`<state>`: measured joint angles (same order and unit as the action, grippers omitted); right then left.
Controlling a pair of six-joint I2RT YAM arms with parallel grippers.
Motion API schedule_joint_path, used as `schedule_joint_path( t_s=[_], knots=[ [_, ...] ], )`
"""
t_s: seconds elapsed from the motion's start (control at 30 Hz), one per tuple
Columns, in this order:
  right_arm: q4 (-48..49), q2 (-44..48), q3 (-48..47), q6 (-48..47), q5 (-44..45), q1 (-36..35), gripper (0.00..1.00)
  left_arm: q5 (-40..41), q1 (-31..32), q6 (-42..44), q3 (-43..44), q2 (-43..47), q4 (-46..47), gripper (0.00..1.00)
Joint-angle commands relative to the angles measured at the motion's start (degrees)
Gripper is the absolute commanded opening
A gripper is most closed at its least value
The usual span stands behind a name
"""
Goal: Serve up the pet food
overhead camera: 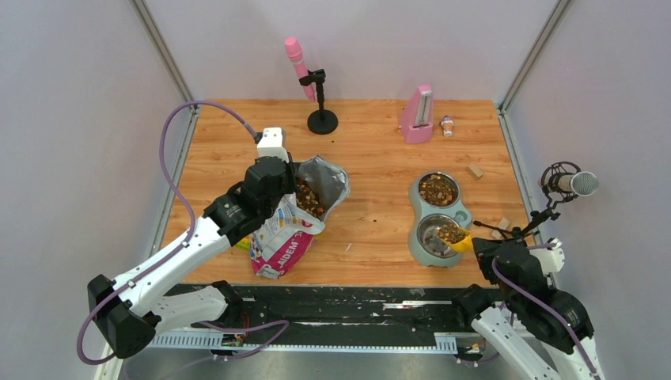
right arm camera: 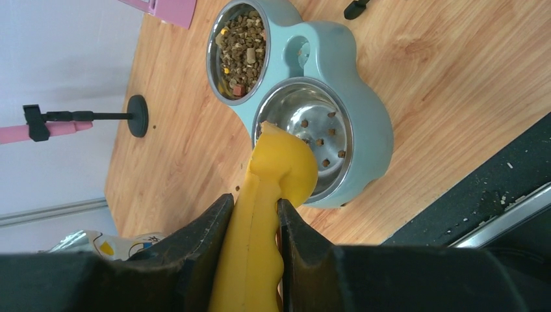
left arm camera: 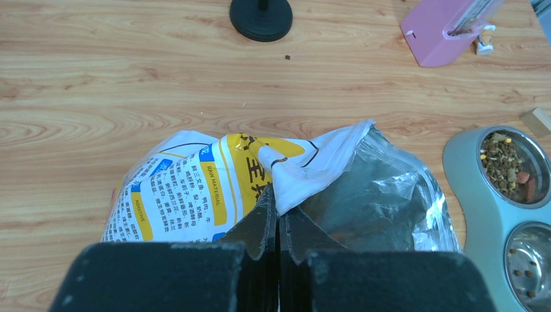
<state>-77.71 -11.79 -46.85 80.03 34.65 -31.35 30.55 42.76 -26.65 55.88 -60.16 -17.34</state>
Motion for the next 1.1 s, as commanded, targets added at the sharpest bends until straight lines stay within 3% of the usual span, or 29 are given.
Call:
schedule_joint_path(
  t_s=[0.0,0.83,1.07],
  knots=[
    [-10.44,-2.13,-0.43,14.72,9.40,-0.20,0.00,1.63,0.13,0.46,1.42,-0.24,1.72,0.00],
    [-10.40,-16.79,-1.81,13.64,11.90,-0.15,0.00,1.15,0.13,0.38,0.99,0.44,1.71,0.00],
    [-9.38,-22.59,-5.40,9.26,12.01,-0.19,0.00,1.38,0.13,0.34,0.91,1.05,1.58,0.00]
  ],
)
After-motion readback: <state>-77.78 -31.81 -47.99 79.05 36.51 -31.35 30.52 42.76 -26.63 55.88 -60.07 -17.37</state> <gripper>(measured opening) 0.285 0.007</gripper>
